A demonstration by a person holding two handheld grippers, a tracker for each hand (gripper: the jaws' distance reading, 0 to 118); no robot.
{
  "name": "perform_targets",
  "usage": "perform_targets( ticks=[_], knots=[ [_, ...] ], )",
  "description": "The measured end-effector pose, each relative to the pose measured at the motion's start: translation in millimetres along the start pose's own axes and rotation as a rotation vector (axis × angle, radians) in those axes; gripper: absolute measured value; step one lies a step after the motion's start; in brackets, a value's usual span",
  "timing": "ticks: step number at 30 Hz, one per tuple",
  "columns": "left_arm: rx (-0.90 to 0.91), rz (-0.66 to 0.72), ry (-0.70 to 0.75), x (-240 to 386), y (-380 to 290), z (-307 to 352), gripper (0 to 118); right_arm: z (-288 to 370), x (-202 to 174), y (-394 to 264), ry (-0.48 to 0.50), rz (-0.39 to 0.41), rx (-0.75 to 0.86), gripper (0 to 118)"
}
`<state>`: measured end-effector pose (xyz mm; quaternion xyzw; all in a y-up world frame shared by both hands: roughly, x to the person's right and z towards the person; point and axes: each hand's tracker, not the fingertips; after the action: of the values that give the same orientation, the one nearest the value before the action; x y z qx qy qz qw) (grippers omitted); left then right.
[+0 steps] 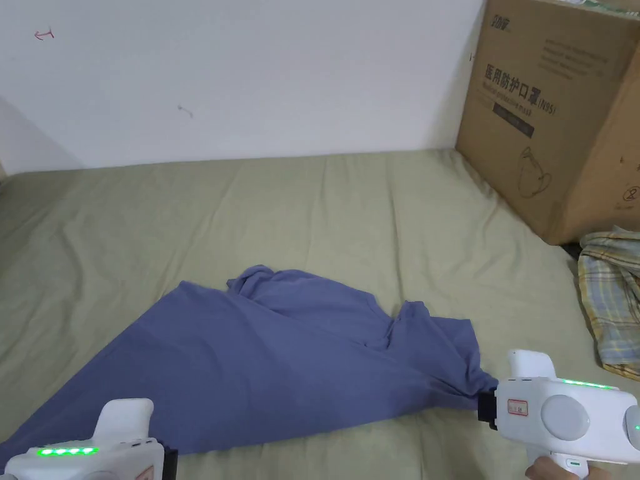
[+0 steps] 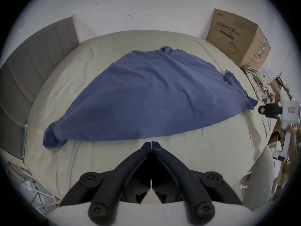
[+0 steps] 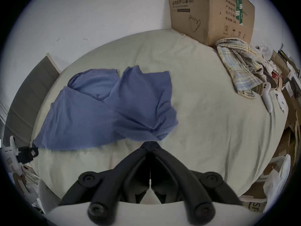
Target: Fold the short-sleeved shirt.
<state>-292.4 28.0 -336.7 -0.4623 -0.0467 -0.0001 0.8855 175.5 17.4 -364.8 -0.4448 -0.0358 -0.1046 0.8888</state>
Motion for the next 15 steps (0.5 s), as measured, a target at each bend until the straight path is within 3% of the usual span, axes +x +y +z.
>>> perform_targets(
  ticks=[3, 4, 8, 11, 12, 13, 14, 15],
  knots=[
    [-0.01, -0.015, -0.009, 4.9, 3.3, -5.1, 0, -10.3, 8.5, 16.4, 0.013, -0.013, 0.019, 71],
    [-0.015, -0.014, -0.021, 5.5, 4.8, -7.1, 0, -12.1, 11.7, 23.9, 0.018, -0.013, 0.026, 74],
    [-0.036, -0.004, -0.067, 9.9, 11.4, -18.3, 0, -31.0, 9.8, 52.2, -0.007, 0.012, 0.049, 74],
    [-0.052, -0.026, -0.063, 17.8, 15.6, -28.0, 0, -54.8, 13.9, 56.1, 0.002, 0.026, -0.043, 73],
    [-0.057, -0.031, -0.063, 19.3, 16.4, -30.8, 0, -62.8, 16.2, 54.9, 0.012, 0.02, -0.059, 65],
    [-0.063, -0.032, -0.065, 20.3, 17.0, -34.1, 0, -74.8, 21.3, 52.3, 0.009, 0.014, -0.087, 25],
    [-0.069, -0.034, -0.066, 21.2, 17.5, -37.1, 0, -80.2, 23.7, 48.0, 0.004, 0.013, -0.094, 3],
    [-0.076, -0.039, -0.063, 24.5, 17.6, -38.5, 0, -85.4, 23.9, 41.6, -0.031, 0.014, -0.096, 3]
  ],
)
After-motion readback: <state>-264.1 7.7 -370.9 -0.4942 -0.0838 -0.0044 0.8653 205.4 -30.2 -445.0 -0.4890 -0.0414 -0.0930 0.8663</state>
